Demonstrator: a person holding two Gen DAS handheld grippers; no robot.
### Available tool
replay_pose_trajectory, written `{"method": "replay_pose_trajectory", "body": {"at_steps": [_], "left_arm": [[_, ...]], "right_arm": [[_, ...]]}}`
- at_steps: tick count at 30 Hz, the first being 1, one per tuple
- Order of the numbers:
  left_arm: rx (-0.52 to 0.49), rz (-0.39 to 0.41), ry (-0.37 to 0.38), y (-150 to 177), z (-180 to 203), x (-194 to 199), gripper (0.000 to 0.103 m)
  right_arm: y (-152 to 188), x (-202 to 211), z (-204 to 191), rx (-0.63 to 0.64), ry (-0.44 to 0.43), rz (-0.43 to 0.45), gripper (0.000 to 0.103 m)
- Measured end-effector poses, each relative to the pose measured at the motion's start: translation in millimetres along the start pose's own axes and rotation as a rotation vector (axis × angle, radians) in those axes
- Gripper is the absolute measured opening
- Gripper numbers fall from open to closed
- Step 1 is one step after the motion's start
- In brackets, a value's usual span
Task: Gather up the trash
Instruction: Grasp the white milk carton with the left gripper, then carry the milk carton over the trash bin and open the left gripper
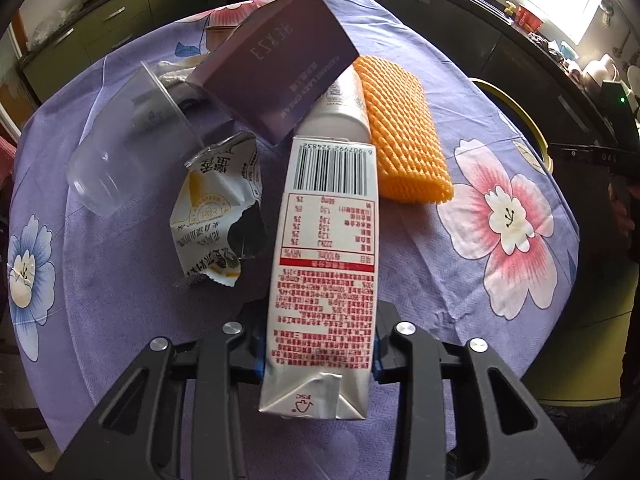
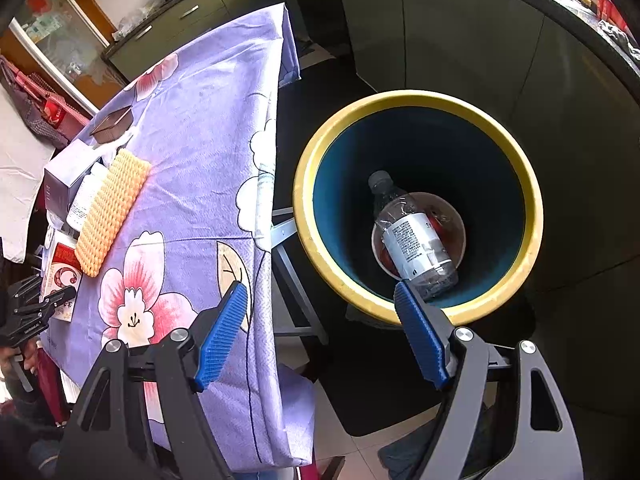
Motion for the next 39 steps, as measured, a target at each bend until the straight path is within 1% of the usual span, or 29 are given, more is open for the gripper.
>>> {"method": "replay_pose_trajectory", "body": {"at_steps": [5,12,16,19,22,27,30,31,33,35,38,39], "left_arm": [[-0.031,0.029,-0.007,4,5,13,0.033],[-0.085,0.100,0.019,1,26,49,0.033],[-0.129,0.138,0.047,-6,46,67,0.033],[-0.170,0.169,0.078,-16,69,79,0.033],[-0.208,0.184,0.106,-28,93,82,0.033],[-0.285,0.153,0.172,-49,153,68,0.033],[-0.348,0.130,0.203,-61,198,52,0.033],[-0.371,0.127,0.214,-68,218,45,0.033],[-0.397,0.119,0.225,-77,244,34,0.033],[-0.419,0.090,0.246,-87,276,17,0.033],[-0.440,0.064,0.251,-102,314,-11,0.033],[-0.444,0.061,0.247,-105,320,-17,0.033]], "right_arm": [[1,3,-2,0.002,0.000,0.011,0.075],[9,6,-8,0.006,0.001,0.028,0.075],[16,11,-7,0.000,0.003,0.042,0.075],[24,16,-3,-0.015,0.007,0.061,0.075],[35,25,6,-0.035,0.032,0.083,0.075],[54,43,25,-0.068,0.068,0.120,0.075],[67,52,37,-0.086,0.087,0.136,0.075],[70,55,41,-0.091,0.092,0.140,0.075],[81,60,51,-0.111,0.100,0.149,0.076],[90,62,62,-0.135,0.098,0.154,0.076],[105,63,80,-0.177,0.103,0.152,0.076],[109,63,86,-0.189,0.103,0.150,0.076]]}}
Point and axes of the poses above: each gripper's, at about its wrist camera, not at the fingertips, and x roughly against the way its jaws point, z to its right, y to its underside, the point moved 9 cm from there along -x, roughly the way its jaws point, and after that the axes turned 13 degrees about x, right-handed, at the moved point
